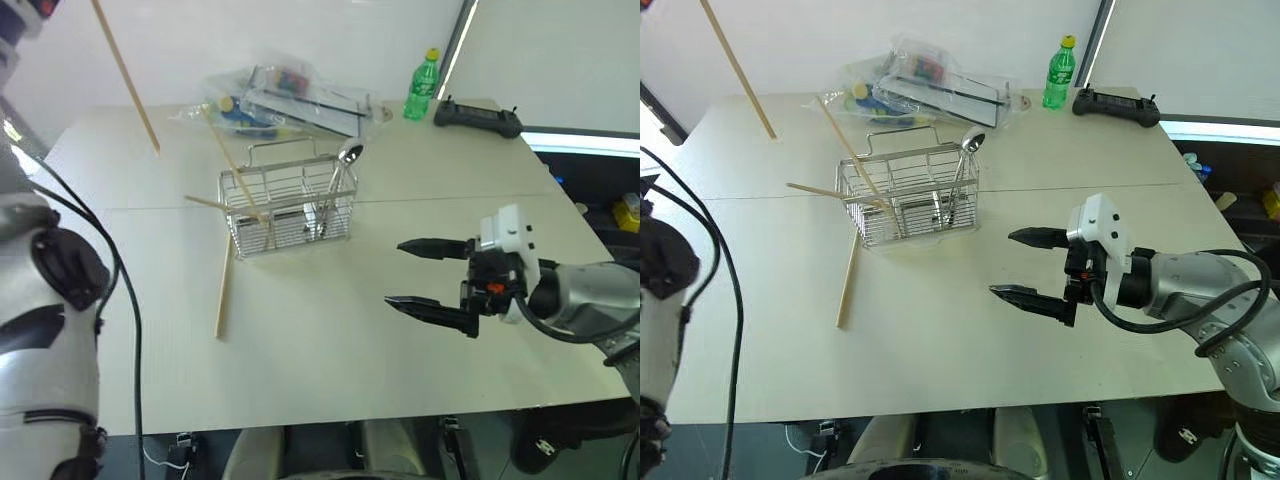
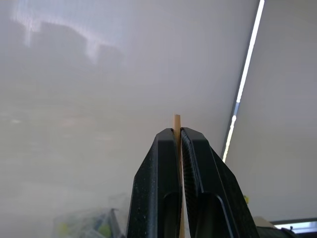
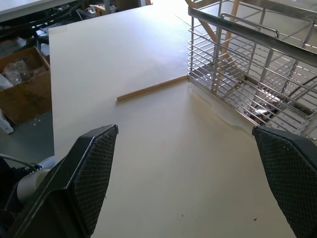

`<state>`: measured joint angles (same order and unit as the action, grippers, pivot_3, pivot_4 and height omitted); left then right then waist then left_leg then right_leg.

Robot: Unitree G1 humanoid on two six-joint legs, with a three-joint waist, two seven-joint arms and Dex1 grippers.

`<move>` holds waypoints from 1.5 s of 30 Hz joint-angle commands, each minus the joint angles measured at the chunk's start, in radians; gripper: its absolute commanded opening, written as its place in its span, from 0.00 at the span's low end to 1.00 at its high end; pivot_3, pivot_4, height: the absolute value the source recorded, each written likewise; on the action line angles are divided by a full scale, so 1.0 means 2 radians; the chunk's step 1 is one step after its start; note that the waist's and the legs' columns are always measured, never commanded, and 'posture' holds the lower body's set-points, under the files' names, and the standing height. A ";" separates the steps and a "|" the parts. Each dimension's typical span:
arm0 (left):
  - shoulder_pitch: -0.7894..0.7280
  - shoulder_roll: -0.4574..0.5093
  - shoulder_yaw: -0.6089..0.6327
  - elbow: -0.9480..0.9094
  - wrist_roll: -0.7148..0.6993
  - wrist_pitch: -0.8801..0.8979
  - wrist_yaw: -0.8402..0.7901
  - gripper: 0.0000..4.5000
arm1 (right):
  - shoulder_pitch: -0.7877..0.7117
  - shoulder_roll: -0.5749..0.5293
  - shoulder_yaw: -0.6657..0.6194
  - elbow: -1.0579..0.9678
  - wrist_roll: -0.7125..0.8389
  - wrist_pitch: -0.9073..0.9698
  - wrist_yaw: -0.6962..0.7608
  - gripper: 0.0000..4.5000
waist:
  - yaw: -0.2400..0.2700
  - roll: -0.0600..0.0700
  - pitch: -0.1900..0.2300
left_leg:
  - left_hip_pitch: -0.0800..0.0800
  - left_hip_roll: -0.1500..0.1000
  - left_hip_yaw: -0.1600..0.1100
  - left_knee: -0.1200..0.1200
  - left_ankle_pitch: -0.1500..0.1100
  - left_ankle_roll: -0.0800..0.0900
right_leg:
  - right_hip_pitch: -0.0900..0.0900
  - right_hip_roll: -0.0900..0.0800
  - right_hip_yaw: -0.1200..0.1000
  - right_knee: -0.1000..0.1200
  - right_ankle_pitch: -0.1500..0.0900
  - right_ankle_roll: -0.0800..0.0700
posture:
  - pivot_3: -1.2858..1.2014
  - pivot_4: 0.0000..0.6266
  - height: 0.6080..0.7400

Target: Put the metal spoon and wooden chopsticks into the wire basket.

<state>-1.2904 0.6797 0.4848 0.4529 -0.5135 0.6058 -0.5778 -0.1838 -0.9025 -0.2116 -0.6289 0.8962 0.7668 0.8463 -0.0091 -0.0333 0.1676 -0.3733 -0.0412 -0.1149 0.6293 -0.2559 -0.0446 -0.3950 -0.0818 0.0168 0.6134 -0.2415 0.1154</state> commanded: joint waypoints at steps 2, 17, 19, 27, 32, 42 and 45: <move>0.028 -0.019 -0.024 -0.120 -0.035 0.035 0.012 0.01 | -0.012 0.000 -0.007 0.000 0.000 -0.010 0.002 0.99 | -0.001 0.000 0.000 | 0.000 0.000 0.000 0.001 0.000 0.000 | 0.000 0.000 0.000 0.000 0.000 0.000 | 0.52 0.24 0.99; 0.071 -0.091 -0.069 -0.178 -0.044 0.012 0.029 0.01 | -0.009 0.004 -0.013 -0.007 0.004 -0.007 -0.012 0.99 | 0.000 0.000 0.000 | 0.000 0.000 0.000 0.000 0.000 0.000 | 0.000 0.000 0.000 0.000 0.000 0.000 | 0.52 0.24 0.99; 0.086 -0.101 -0.073 -0.182 -0.045 0.006 0.029 0.01 | -0.007 0.004 -0.015 -0.010 0.004 -0.007 -0.015 0.99 | 0.000 0.000 0.000 | 0.000 0.000 0.000 0.000 0.000 0.000 | 0.000 0.000 0.000 0.000 0.000 0.000 | 0.52 0.24 0.99; 0.109 -0.111 -0.072 -0.185 -0.062 0.012 0.028 0.67 | -0.003 -0.001 -0.026 -0.010 0.007 -0.007 -0.019 0.99 | 0.000 0.000 0.000 | 0.000 0.000 0.001 0.000 0.000 0.000 | 0.000 0.000 0.000 0.000 0.000 0.000 | 0.52 0.24 0.99; 0.102 -0.107 -0.063 -0.186 -0.079 0.022 0.038 1.00 | -0.005 0.004 -0.023 -0.006 0.003 -0.009 -0.023 0.99 | 0.000 0.000 0.000 | 0.000 0.000 0.001 0.000 0.000 0.000 | 0.000 0.000 0.000 -0.001 0.000 0.000 | 0.52 0.24 0.99; 0.040 -0.058 -0.032 -0.153 -0.106 0.044 0.062 1.00 | -0.010 0.013 -0.012 0.000 -0.005 -0.015 -0.025 0.99 | -0.002 0.000 0.000 | 0.000 -0.001 0.001 0.000 0.000 0.000 | 0.000 0.001 0.000 -0.001 0.000 0.000 | 0.52 0.24 0.99; 0.018 -0.012 -0.034 -0.118 -0.098 0.050 0.037 1.00 | -0.014 0.014 -0.007 0.003 -0.008 -0.017 -0.024 0.99 | -0.001 0.000 0.000 | 0.000 -0.001 0.001 -0.001 0.000 0.000 | 0.000 0.001 0.000 -0.001 0.000 0.000 | 0.52 0.24 0.99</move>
<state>-1.2173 0.5984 0.4023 0.1871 -0.7102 0.6980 -0.4713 -0.1959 -0.8799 -0.2159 -0.6203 0.8844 0.7555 0.7946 -0.0119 -0.0326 0.1677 -0.3730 -0.0432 -0.1136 0.6281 -0.2557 -0.0448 -0.3955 -0.0805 0.0175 0.6121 -0.2413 0.1148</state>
